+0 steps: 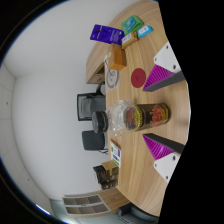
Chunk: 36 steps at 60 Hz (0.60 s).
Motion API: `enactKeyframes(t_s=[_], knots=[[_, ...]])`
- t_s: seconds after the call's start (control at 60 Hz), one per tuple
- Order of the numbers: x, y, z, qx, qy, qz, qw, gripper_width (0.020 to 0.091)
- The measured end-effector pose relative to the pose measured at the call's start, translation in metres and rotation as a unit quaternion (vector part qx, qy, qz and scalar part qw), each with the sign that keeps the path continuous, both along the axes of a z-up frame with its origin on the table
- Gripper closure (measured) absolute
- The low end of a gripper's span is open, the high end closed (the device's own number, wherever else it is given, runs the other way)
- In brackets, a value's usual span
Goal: Pour water
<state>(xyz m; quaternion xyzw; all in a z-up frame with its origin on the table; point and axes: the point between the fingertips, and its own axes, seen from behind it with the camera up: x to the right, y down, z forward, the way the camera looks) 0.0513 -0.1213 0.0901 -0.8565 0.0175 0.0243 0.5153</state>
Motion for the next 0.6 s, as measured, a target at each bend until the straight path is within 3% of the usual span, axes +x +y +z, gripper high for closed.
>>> enactKeyframes(t_s=[0.117, 0.167, 0.25, 0.467, 0.6], knots=[[-0.008, 0.034, -0.011, 0.015, -0.004, -0.009, 1.000, 0.0281], [-0.011, 0.043, -0.015, 0.019, -0.008, -0.008, 1.000, 0.0369], [-0.009, 0.053, -0.016, 0.030, -0.014, -0.017, 0.999, 0.0578], [-0.002, 0.056, -0.003, 0.048, -0.043, -0.035, 0.997, 0.0718], [0.020, 0.060, 0.029, 0.050, -0.101, -0.036, 0.993, 0.0718]])
